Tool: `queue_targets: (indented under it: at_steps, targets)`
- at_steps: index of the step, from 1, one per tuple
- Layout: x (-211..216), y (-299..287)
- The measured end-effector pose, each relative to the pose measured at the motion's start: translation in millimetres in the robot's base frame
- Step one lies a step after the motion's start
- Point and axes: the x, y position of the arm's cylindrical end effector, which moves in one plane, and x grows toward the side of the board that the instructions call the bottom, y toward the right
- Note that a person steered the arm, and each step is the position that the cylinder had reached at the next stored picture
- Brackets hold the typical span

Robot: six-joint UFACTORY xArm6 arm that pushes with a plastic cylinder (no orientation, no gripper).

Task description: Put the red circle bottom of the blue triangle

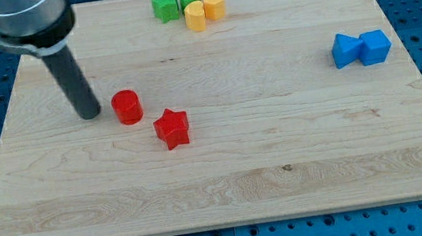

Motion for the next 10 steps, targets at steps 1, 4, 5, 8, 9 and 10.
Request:
queue_targets:
  at_steps: [1,4,5,8,9,10]
  targets:
    - [2.7,35.9]
    - [13.9,61.7]
    - [21.3,81.9]
    - [26.8,184.7]
    - [32.0,224.9]
    - [35.9,262.5]
